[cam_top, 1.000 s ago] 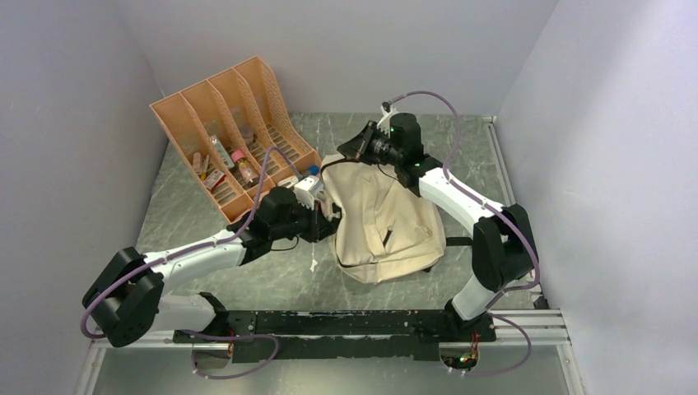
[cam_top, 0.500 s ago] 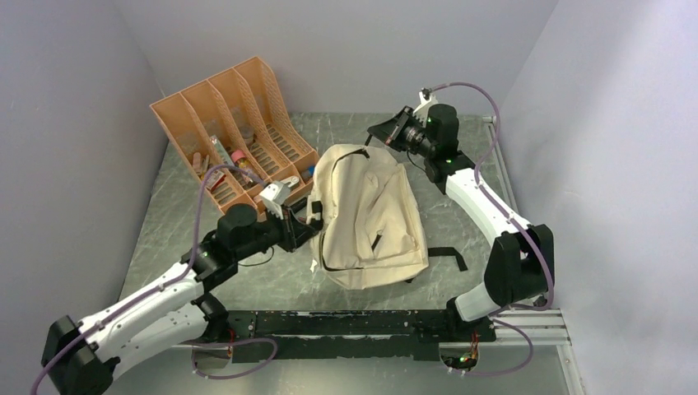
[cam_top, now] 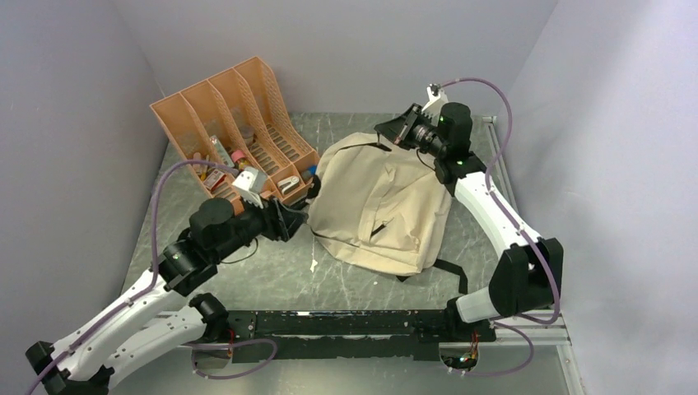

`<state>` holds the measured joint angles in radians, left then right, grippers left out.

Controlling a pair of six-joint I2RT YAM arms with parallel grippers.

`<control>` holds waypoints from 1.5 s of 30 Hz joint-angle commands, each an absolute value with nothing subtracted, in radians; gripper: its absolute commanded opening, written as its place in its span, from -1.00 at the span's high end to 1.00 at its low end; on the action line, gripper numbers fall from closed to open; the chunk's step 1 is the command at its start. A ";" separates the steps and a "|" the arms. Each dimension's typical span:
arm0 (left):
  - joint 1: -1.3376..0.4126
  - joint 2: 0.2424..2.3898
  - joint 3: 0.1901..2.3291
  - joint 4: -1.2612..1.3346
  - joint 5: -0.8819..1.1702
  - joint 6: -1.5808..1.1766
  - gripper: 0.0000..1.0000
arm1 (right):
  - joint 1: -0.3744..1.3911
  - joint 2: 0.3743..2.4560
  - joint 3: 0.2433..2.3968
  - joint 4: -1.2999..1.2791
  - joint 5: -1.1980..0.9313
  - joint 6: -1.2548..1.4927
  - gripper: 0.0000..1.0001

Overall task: Pack the student bag
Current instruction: Unzip the student bag at the center of the board.

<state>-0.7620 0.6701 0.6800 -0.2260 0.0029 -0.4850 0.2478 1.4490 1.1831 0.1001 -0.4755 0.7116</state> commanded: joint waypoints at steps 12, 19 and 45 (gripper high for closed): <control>-0.769 0.973 0.852 0.256 0.019 -0.042 -0.54 | 0.241 1.284 1.243 -0.102 -0.415 0.684 1.00; -0.814 1.145 0.784 0.726 0.149 0.117 -0.53 | 0.241 1.229 1.268 -0.199 -0.336 0.671 1.00; -1.009 1.638 1.063 1.023 -0.150 0.248 -0.37 | 0.250 1.148 1.240 -0.174 -0.413 0.735 1.00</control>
